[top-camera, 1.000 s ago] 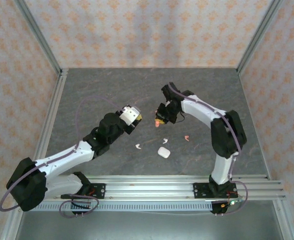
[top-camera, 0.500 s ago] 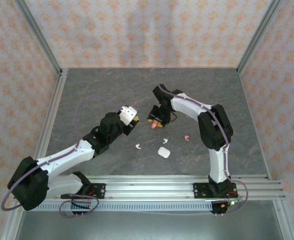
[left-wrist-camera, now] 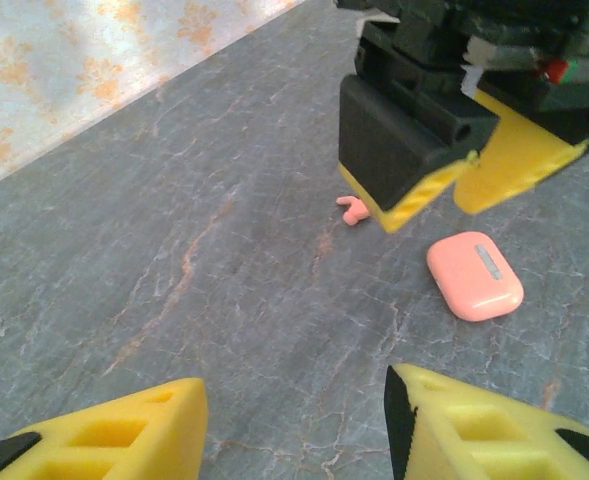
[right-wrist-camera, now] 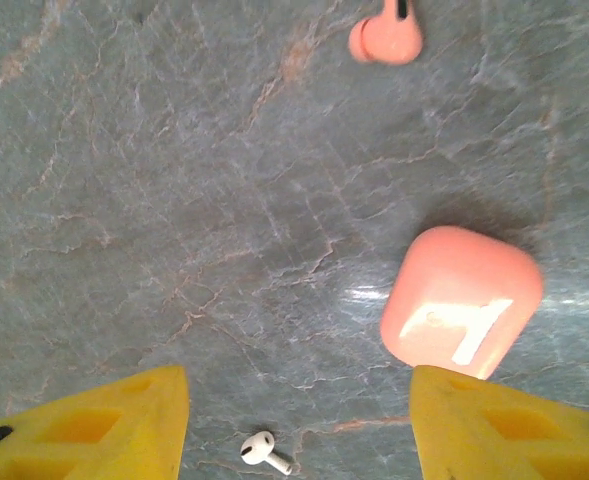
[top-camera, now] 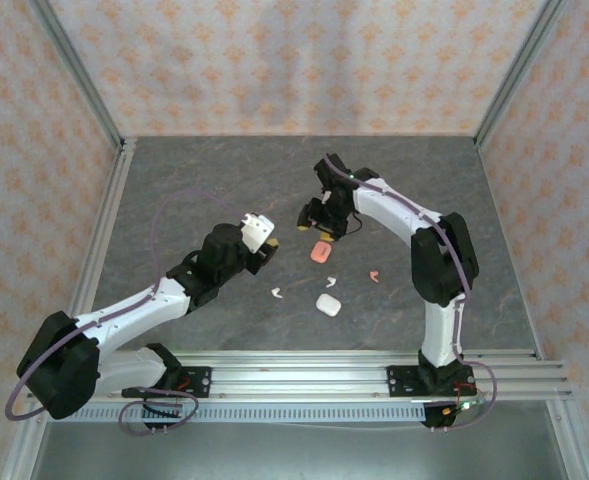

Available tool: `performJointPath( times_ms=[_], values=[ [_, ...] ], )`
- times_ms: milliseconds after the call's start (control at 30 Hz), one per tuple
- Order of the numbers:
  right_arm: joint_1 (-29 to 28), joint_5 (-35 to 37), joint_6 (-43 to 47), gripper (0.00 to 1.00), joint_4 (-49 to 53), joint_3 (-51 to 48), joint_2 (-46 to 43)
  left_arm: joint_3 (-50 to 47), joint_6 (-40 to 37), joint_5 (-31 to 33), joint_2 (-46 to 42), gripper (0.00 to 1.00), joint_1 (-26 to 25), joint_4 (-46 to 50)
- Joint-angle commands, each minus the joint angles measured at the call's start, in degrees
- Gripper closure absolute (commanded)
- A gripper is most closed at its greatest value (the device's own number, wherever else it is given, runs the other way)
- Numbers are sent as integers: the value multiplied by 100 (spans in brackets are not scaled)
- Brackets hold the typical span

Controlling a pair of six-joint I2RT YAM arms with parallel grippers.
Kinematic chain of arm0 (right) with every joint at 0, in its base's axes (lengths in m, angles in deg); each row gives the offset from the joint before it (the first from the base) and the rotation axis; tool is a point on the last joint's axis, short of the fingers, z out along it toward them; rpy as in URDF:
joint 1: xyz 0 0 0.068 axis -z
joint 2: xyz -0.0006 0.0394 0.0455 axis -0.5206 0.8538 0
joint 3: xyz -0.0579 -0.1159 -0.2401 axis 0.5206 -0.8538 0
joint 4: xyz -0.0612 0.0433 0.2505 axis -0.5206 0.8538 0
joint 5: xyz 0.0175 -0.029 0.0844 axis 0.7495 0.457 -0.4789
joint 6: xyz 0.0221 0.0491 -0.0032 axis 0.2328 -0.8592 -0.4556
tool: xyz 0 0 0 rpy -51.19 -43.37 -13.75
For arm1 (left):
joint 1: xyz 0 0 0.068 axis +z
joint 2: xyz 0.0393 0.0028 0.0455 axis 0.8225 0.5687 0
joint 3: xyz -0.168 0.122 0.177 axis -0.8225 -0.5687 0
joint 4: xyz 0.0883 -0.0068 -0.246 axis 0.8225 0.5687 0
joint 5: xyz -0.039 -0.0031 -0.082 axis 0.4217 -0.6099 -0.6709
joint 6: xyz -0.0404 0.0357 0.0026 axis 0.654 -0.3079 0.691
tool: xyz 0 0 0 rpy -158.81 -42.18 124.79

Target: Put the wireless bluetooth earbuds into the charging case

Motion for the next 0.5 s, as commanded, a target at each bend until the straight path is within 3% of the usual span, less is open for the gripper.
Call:
performJointPath(
  times_ms=[0,467],
  values=[
    [64,473,296,40,246,-85,-221,73,-96,-247,-79,50,38,55],
    [-271,1691,110,24,288,-442,71,72,-257,-124,-214,50,37,478]
  ],
)
